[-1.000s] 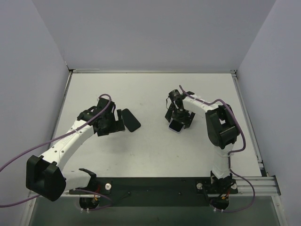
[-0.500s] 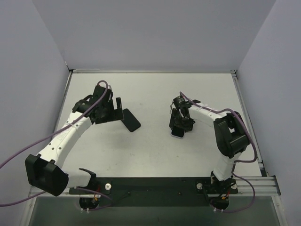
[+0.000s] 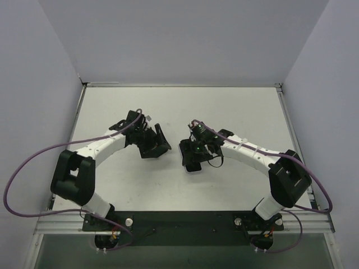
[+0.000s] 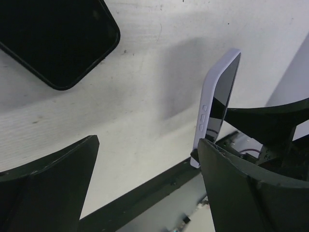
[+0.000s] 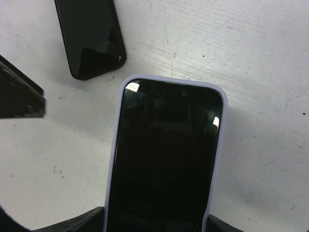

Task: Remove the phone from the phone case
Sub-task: Adjust the phone.

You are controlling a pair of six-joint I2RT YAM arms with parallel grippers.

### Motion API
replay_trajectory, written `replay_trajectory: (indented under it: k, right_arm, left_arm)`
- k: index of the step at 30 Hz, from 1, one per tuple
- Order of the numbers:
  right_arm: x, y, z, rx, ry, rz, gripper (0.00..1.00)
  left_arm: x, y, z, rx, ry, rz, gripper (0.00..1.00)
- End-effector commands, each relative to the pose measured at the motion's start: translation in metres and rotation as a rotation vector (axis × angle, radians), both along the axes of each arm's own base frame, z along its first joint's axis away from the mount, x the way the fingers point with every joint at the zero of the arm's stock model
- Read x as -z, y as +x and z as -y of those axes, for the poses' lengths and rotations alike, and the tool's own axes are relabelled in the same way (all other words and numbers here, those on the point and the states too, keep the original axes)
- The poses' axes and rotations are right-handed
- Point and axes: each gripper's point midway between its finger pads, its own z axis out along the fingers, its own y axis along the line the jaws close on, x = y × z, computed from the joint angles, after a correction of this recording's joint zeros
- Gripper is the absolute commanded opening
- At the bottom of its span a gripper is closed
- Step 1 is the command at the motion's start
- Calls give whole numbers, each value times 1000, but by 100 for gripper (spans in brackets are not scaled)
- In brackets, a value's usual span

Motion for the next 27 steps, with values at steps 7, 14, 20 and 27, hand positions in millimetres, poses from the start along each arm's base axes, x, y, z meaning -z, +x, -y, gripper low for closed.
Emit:
replay_trajectory:
  k: [7, 14, 20, 27]
  right_arm:
    - [-12, 2, -19, -44, 78, 42, 24]
    - [-14, -2, -25, -62, 87, 43, 24]
    - [-17, -3, -26, -65, 96, 51, 25]
    - [-18, -8, -22, -61, 96, 42, 55]
  left_arm:
    - [0, 7, 66, 5, -302, -104, 91]
    - [8, 0, 96, 38, -340, -104, 83]
    - [16, -3, 107, 46, -344, -119, 62]
    - [10, -2, 108, 45, -370, -81, 0]
